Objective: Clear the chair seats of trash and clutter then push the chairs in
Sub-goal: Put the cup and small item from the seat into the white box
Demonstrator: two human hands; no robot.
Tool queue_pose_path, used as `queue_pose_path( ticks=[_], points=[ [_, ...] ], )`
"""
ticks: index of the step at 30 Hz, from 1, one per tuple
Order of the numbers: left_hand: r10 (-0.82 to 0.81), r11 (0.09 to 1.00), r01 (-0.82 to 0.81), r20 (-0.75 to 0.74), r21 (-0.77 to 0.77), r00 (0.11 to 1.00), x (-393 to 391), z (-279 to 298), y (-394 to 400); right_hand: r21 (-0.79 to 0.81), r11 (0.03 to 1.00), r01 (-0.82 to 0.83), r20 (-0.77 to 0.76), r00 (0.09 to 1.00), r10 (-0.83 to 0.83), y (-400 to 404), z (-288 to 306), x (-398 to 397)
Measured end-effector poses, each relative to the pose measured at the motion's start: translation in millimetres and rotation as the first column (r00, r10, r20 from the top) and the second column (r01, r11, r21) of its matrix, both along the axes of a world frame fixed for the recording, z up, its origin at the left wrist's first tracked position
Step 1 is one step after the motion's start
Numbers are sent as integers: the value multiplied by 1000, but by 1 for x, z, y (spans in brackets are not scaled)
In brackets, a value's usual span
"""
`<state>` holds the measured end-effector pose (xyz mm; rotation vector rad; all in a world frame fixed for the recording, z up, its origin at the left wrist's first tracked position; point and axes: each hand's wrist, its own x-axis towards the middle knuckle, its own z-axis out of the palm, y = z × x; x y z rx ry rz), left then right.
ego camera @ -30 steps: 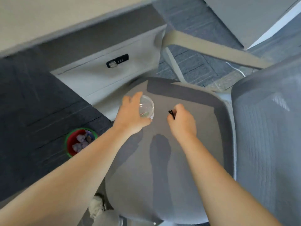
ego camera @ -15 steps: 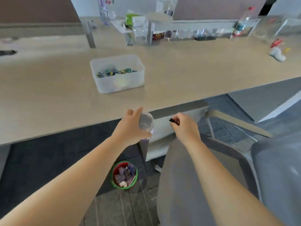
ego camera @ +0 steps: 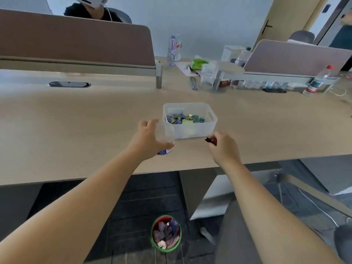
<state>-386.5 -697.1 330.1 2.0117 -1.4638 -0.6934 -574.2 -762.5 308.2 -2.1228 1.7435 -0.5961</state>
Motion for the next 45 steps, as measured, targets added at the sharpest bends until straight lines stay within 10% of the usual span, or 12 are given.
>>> queue_pose_path(
  ticks=[14,20,25,35,45],
  points=[
    [-98,994,89,184,56,978,-5,-24,-221,70,996,56,108,992,-64,-168,-25,10],
    [-260,937,162,308,309,915,-2,-65,-260,141,990,-16,-4,1000,17,-219,-52,31],
    [-222,960,165,253,226,942,12,-67,-262,205,978,-20,-141,989,50,-233,-57,52],
    [7,991,-47,307,123,952,99,-37,-172,185,940,-285,-53,953,299,-187,-21,154],
    [513,831,-551,279,74,812,203,-11,111,172,642,-748,-9,650,760,40,-1,321]
  ],
)
